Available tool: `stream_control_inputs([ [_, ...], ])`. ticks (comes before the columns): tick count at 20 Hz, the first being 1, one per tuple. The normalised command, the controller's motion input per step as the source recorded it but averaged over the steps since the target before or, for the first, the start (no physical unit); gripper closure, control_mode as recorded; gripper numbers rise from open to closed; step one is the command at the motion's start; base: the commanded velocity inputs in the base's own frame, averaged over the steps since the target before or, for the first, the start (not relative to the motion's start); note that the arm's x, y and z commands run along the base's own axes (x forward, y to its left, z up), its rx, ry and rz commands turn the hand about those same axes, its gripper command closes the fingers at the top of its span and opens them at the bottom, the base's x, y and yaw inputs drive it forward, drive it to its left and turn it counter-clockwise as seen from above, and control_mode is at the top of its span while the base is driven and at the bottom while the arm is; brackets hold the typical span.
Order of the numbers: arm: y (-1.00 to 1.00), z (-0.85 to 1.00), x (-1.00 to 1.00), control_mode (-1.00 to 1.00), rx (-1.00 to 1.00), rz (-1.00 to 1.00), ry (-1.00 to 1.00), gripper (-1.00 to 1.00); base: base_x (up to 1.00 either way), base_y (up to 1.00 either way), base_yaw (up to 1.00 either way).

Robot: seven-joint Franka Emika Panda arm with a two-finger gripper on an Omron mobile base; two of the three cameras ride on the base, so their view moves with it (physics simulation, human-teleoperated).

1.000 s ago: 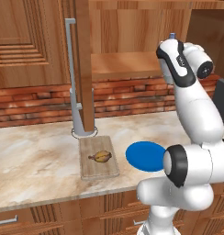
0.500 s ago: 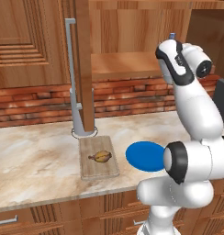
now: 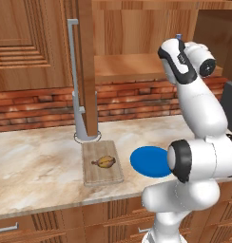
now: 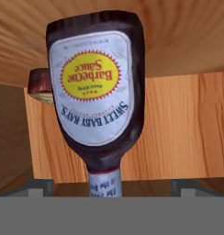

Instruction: Pick the chicken drumstick from the plate and place it on the cutting board. Then pick the condiment bottle from the cabinet and place it next to the cutting board.

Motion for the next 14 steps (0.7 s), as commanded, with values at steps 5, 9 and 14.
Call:
stream_control_inputs([
  [5,0.07,0.24,0.03,-1.00,0.02,-0.03,0.03,-1.00,0.00,0.00,0.00],
  [9,0.00,0.18,0.03,-1.00,0.00,-0.03,0.04,-1.00,0.00,0.00,0.00],
  [14,0.00,0.12,0.05,-1.00,0.00,-0.03,0.03,-1.00,0.00,0.00,0.00],
])
